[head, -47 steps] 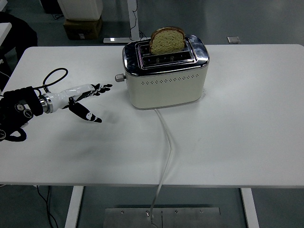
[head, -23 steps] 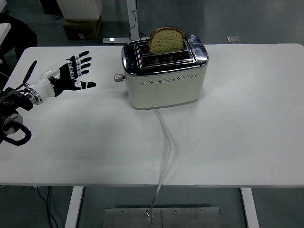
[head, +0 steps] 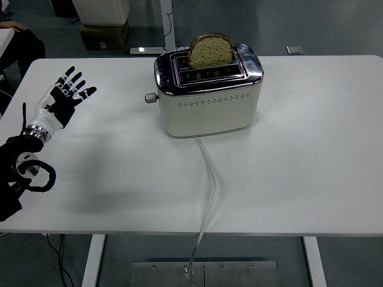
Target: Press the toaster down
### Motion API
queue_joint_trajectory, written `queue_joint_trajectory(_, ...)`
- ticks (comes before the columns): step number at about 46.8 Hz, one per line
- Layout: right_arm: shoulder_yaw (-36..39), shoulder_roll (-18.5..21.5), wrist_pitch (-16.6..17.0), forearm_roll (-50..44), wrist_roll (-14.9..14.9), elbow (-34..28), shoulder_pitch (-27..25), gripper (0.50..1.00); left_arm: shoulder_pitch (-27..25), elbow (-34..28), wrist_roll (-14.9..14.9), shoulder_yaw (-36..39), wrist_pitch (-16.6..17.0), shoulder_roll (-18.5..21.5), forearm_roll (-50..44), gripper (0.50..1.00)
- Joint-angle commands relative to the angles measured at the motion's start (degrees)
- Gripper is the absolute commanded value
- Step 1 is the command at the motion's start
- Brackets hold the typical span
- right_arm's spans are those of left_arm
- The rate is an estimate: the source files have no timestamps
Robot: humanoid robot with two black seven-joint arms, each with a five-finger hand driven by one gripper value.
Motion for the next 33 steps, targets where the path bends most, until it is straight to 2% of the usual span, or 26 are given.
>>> queue_joint_trajectory(1, 0.0, 0.0, 0.0, -0.2, 0.1, 0.1, 0.0, 1.000, 0.0, 0.9, 0.0, -1.9, 0.1, -1.1, -1.2, 1.000)
queue_joint_trajectory(16, 0.1, 0.0, 0.0, -0.1, 0.0, 0.4, 1.3, 1.000, -0.1, 3.2, 0.1, -10.0, 0.7, -5.5, -2.1, 1.000)
queue_joint_trajectory(33, 0.1, 0.0, 0.1, 0.1, 0.1, 0.4, 2.3, 1.000, -0.8, 5.2, 0.4, -10.7, 0.6, -7.4, -2.1, 1.000)
